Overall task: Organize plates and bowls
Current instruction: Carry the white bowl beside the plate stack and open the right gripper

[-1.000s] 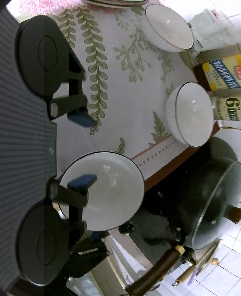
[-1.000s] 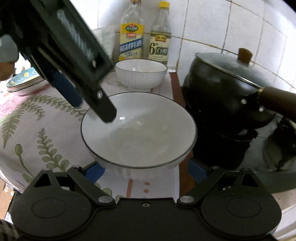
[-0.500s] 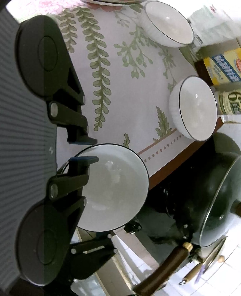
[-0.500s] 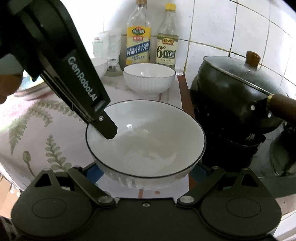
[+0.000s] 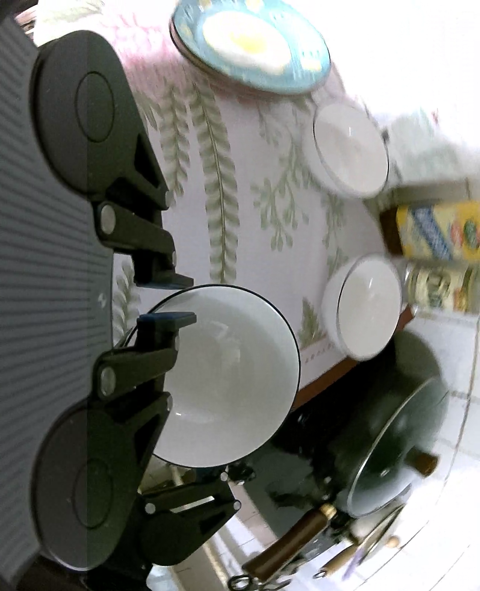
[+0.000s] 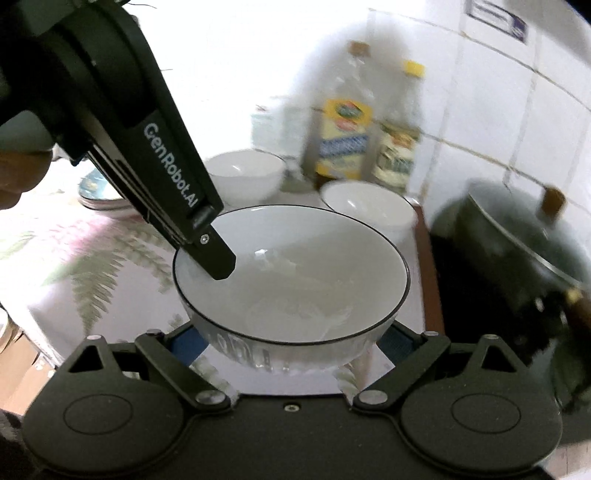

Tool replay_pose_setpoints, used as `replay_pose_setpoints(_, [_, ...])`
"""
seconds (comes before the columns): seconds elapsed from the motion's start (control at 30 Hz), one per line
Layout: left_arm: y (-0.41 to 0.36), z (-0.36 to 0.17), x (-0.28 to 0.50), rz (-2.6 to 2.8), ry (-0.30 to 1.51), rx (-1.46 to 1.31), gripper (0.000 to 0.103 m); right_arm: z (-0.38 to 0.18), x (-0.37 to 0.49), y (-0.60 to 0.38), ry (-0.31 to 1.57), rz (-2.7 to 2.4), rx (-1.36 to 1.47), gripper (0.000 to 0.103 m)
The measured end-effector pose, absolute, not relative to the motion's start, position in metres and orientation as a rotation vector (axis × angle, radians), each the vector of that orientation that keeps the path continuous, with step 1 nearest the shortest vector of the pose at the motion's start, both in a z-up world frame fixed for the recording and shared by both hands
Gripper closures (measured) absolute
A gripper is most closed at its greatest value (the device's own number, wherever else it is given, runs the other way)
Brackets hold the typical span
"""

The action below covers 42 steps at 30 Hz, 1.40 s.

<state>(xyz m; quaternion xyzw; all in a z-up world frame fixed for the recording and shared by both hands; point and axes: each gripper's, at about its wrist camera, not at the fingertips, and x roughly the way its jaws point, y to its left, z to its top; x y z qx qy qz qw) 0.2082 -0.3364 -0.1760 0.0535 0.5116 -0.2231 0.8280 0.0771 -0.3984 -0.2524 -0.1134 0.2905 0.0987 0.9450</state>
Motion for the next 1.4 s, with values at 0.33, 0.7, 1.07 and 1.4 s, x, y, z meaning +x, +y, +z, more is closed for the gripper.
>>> replay_pose_setpoints(0.33, [-0.271,-0.157,0.214,-0.389,1.029,0.075,0.092,-0.236,0.108,-0.345,0.565,0.294,-0.244,0.005])
replay_pose_setpoints(0.7, [-0.234,-0.200,0.258,-0.317,1.002,0.040,0.092,-0.269,0.163,-0.308,0.595,0.300,-0.252,0.005])
replay_pose_setpoints(1.07, [-0.217,-0.236,0.288,-0.285,1.036,0.014,0.092,-0.295,0.195,-0.295,0.662,0.318,-0.267,0.005])
replay_pose_setpoints(1.4, [-0.226,-0.244,0.290,-0.268,1.074,0.058,0.092,-0.303,0.186,-0.301,0.676,0.334,-0.246,0.005])
